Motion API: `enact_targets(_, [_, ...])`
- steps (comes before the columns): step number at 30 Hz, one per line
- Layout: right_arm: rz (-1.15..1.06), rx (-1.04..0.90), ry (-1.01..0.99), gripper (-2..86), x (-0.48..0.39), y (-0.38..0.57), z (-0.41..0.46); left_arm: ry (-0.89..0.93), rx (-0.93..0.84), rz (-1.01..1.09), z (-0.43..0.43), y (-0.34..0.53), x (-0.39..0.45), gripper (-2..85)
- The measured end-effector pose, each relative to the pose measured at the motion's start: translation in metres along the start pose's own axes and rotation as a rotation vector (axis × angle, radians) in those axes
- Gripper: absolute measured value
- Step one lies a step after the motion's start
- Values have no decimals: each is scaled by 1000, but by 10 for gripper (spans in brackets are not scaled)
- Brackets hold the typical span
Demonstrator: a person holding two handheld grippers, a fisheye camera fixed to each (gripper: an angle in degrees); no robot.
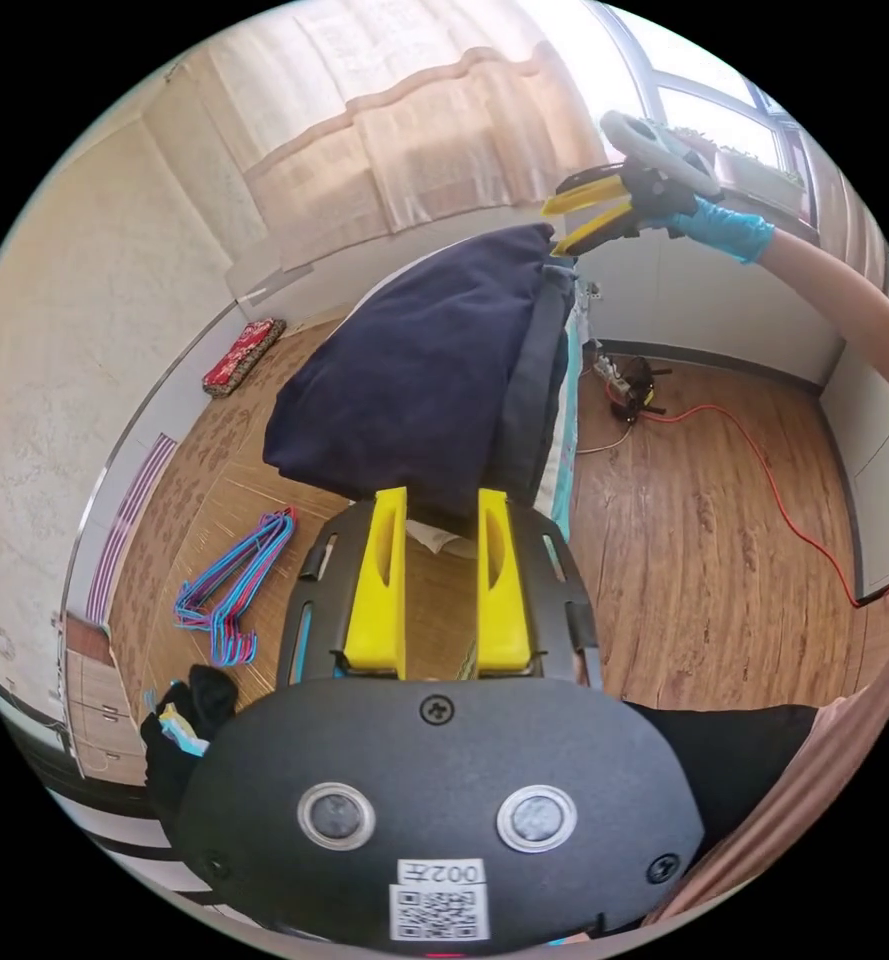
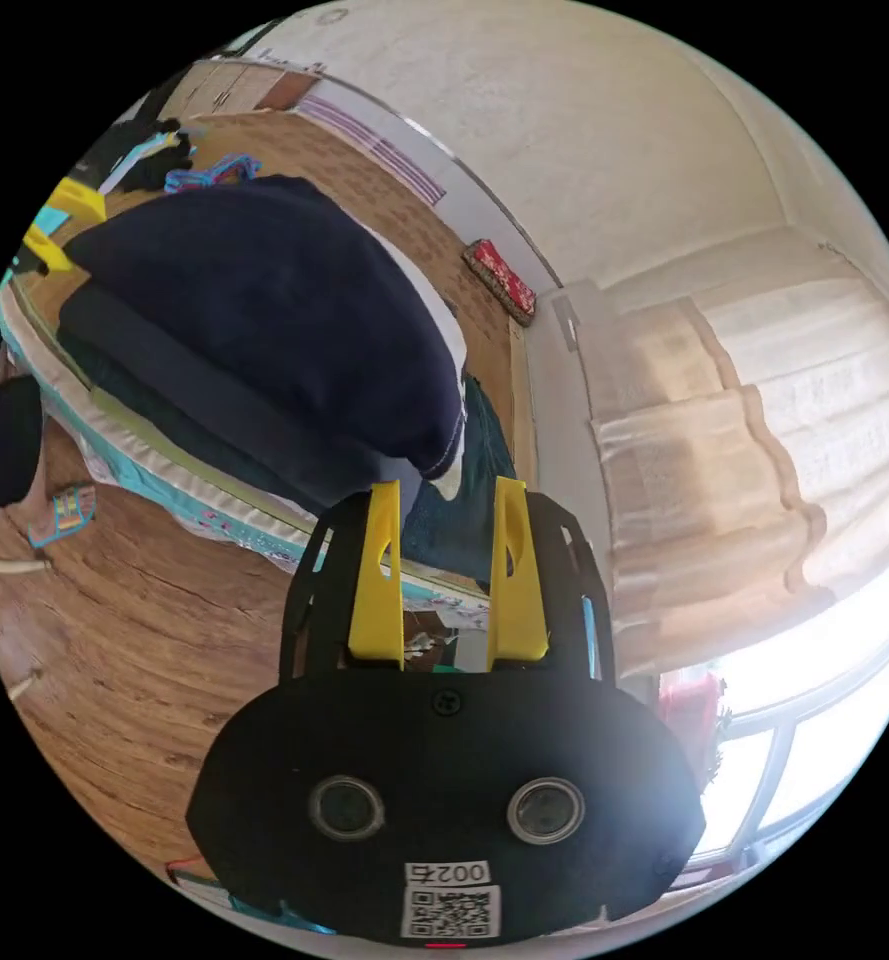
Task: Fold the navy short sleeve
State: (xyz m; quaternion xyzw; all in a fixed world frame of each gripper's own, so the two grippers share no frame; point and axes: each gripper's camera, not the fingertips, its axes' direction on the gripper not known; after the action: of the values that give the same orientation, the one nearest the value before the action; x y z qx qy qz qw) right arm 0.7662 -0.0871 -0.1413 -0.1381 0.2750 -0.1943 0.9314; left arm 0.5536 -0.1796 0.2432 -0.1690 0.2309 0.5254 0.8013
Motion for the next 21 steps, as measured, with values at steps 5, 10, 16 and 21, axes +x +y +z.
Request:
enact_targets(5, [-74,6,154,53,-1,1,1,-80,24,-7,-6,1,8,12])
enact_targets(10, [13,76,265,34,24,21,-14,-167,187,-42,-51,9,8,-6])
enact_targets(16, [-11,-17,204,22,11,54,3,-103,55,47,-27,22,22,-8])
enact_targets(21, [116,-40,125,-6,24,87,1,-46,37,-6,-24,46,16,-8])
